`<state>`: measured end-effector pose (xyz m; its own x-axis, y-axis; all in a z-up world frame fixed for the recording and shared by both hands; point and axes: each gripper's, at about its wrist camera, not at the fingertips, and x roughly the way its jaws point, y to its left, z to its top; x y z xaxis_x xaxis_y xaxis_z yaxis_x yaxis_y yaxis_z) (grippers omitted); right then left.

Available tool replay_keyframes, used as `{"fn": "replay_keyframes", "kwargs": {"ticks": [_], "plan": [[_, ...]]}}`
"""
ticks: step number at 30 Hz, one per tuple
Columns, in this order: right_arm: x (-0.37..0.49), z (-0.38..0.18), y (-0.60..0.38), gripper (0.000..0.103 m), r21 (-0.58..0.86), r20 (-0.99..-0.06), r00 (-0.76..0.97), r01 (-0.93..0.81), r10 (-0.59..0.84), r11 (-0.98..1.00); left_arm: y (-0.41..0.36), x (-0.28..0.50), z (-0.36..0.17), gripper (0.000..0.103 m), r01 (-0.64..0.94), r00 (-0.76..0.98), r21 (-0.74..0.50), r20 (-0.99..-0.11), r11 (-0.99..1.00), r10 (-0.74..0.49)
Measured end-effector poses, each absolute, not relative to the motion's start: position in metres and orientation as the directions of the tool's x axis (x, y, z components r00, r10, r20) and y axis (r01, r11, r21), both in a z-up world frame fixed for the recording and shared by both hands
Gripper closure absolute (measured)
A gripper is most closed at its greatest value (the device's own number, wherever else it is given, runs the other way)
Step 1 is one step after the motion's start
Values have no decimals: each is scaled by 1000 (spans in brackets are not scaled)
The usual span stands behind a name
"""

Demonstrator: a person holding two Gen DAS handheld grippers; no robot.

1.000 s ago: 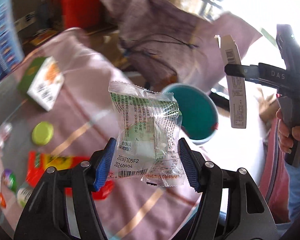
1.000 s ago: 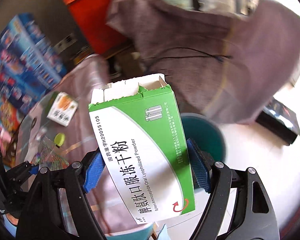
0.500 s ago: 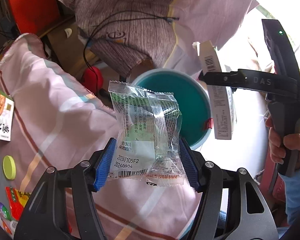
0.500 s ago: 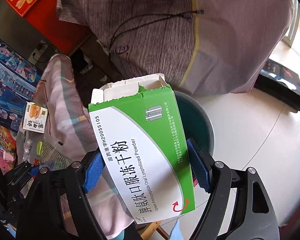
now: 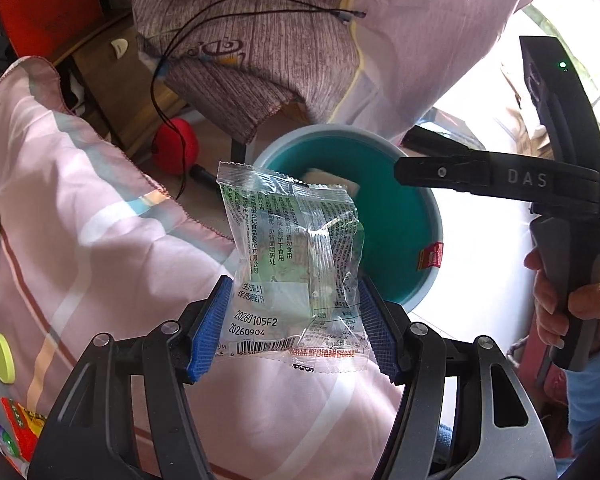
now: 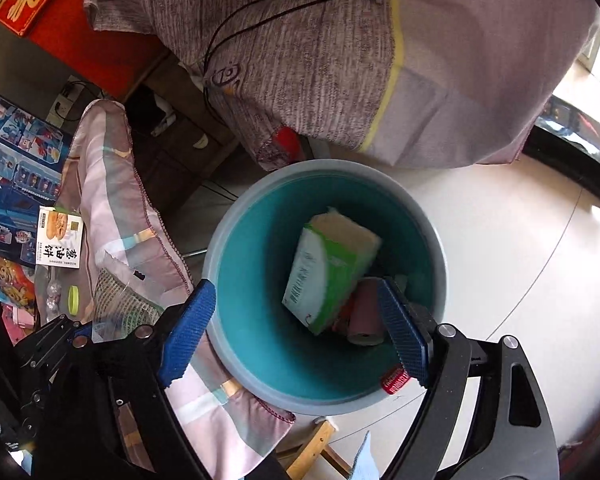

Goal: Collect trash
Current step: 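Open both grippers over the bucket to drop packet and green box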

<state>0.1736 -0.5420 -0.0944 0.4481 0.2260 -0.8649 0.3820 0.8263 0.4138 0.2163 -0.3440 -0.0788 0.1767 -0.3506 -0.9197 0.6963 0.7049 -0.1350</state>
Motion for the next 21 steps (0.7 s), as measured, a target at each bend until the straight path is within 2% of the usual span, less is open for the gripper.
{"fn": "replay_keyframes", "kwargs": {"ticks": [7, 10, 16, 17, 18, 21], "plan": [[158, -90, -557, 18, 388, -876, 446, 430, 182, 815, -362, 209, -86, 39, 725, 151, -140, -923, 674, -354], [151, -87, -563, 18, 371, -882, 445, 451, 156, 812, -374, 207, -89, 33, 735, 142, -142, -924, 663, -356], [146, -84, -569, 16, 359, -889, 437, 473, 140, 805, -383, 202, -86, 29, 745, 153, -128, -923, 655, -354], [145, -84, -570, 15, 358, -890, 434, 477, 139, 803, -381, 202, -85, 27, 743, 158, -125, -922, 658, -353], [145, -84, -569, 15, 357, -891, 432, 479, 138, 802, -378, 202, -84, 20, 739, 164, -121, -922, 663, -351], [145, -82, -565, 15, 354, -894, 425, 482, 140, 802, -368, 203, -78, 17, 724, 183, -123, -915, 679, -360]]}}
